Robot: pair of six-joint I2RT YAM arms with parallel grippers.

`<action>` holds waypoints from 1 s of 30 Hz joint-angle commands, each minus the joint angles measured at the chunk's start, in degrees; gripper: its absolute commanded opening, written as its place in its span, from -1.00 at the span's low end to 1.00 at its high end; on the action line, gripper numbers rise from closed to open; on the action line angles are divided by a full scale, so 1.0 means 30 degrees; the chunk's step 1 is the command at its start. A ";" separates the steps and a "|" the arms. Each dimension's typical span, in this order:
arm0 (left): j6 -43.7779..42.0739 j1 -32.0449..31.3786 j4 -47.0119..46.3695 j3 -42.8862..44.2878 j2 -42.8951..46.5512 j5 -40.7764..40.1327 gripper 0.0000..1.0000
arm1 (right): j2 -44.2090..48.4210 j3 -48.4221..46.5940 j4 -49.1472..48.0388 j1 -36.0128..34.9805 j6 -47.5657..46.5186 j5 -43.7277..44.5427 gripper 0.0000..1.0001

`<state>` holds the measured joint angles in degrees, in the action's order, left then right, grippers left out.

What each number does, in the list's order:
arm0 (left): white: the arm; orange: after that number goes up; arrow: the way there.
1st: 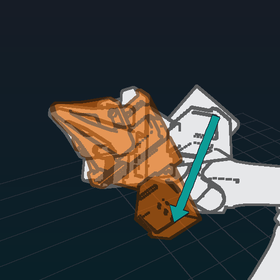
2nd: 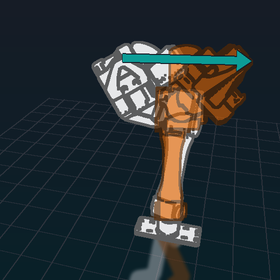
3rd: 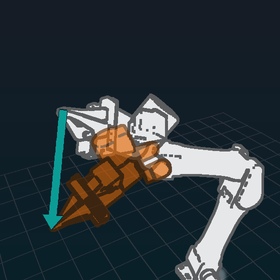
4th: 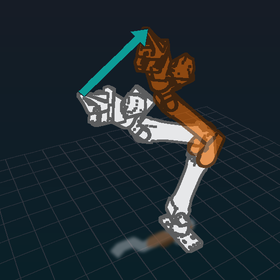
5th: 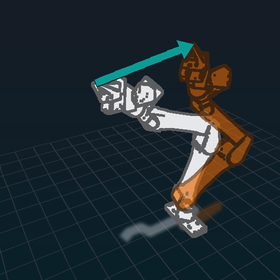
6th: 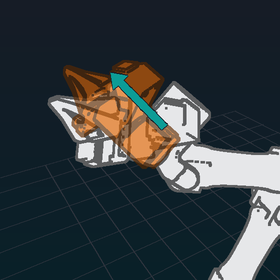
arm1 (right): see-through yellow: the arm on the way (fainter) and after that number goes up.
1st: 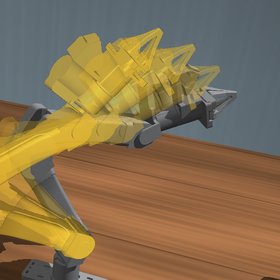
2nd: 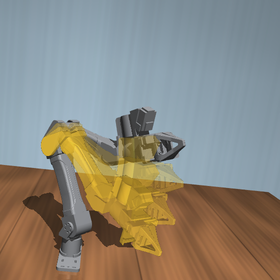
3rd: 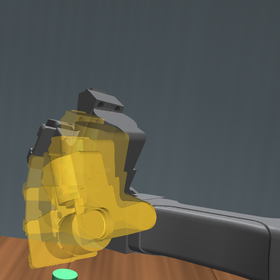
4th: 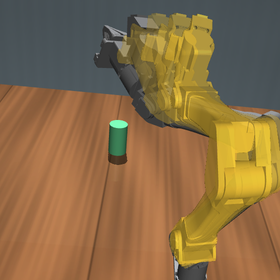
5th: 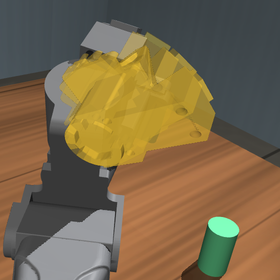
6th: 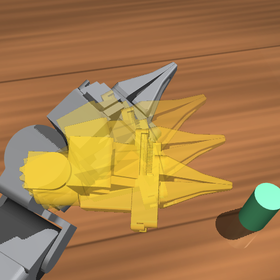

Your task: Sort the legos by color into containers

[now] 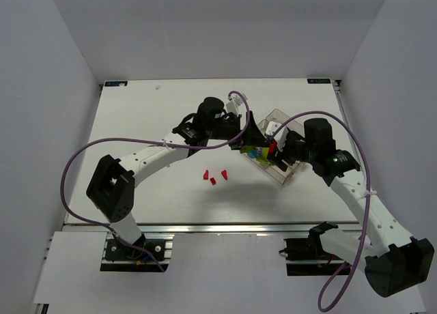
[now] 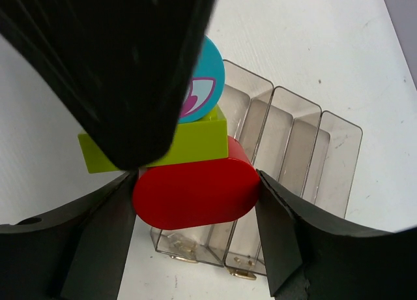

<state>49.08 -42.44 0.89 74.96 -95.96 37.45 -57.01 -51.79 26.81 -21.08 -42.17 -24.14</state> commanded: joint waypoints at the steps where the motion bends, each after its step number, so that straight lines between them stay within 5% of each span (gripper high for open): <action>1: -0.0949 -0.0240 0.2280 0.1116 -0.0179 -0.0618 0.96 | -0.0185 -0.1193 -0.0615 -0.0443 0.0113 0.0605 -1.00; 10: -0.1389 -0.0240 0.3455 0.1440 -0.0707 -0.1029 0.85 | -0.0185 -0.1252 -0.1113 -0.0736 0.0171 0.1279 -1.00; 30: -0.1038 -0.0240 0.2605 0.1440 -0.1352 0.0260 0.21 | -0.0419 -0.1223 -0.1289 -0.0620 0.0933 0.0138 -1.00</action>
<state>46.26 -42.89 9.41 77.45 -100.01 36.93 -58.30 -52.84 26.52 -22.90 -40.82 -21.52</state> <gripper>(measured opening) 0.615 0.715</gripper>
